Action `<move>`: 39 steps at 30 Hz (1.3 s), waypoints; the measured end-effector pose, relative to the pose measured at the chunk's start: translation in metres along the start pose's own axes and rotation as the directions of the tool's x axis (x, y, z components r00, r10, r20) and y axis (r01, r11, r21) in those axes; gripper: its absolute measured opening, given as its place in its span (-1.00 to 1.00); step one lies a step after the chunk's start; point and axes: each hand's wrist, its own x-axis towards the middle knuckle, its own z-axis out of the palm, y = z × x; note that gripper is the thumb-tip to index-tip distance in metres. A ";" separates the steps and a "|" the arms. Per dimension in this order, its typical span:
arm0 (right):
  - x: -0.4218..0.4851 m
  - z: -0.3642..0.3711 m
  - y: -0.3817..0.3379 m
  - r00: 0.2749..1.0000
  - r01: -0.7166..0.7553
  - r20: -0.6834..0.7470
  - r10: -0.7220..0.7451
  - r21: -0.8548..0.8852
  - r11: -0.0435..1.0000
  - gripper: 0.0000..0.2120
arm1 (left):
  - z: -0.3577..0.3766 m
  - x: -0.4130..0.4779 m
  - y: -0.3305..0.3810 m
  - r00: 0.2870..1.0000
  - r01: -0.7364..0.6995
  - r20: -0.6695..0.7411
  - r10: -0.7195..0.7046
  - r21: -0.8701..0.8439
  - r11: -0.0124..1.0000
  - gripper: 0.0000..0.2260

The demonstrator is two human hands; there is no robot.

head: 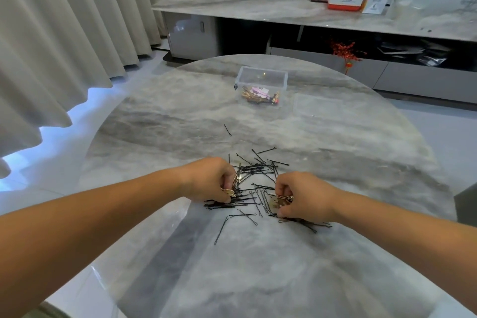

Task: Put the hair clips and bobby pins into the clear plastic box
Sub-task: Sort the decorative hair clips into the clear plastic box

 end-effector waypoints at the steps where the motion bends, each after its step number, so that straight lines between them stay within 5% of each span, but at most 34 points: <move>1: 0.002 -0.003 0.002 1.000 -0.005 -0.009 0.006 0.033 0.999 -0.75 | -0.003 0.001 -0.001 1.000 0.015 0.001 -0.015 -0.073 0.997 -0.73; 8: 0.017 -0.049 0.005 0.988 -0.071 -0.091 0.127 0.463 0.883 -0.73 | -0.043 0.012 -0.005 0.993 -0.058 -0.117 -0.023 -0.645 0.762 -0.75; 14: 0.069 -0.109 0.016 0.933 0.000 -0.295 0.206 0.572 0.820 -0.73 | -0.097 0.065 -0.005 0.957 -0.137 -0.274 -0.100 -0.724 0.676 -0.73; 20: 0.161 -0.165 0.021 0.862 0.031 -0.475 0.176 0.396 0.918 -0.75 | -0.164 0.154 0.003 0.838 -0.153 -0.536 -0.098 -0.404 0.902 -0.74; 27: 0.236 -0.178 0.024 0.877 0.007 -0.476 0.072 0.163 0.987 -0.69 | -0.189 0.226 0.008 0.838 -0.009 -0.546 0.014 0.012 1.000 -0.85; 32: 0.249 -0.169 0.036 0.883 0.002 -0.466 0.060 0.131 0.991 -0.56 | -0.175 0.242 0.003 0.875 0.007 -0.483 0.037 0.088 0.996 -0.76; 39: 0.206 -0.163 0.041 0.809 0.038 -0.586 0.054 0.144 0.989 -0.86 | -0.166 0.220 0.005 0.831 -0.041 -0.553 0.062 0.051 0.998 -0.64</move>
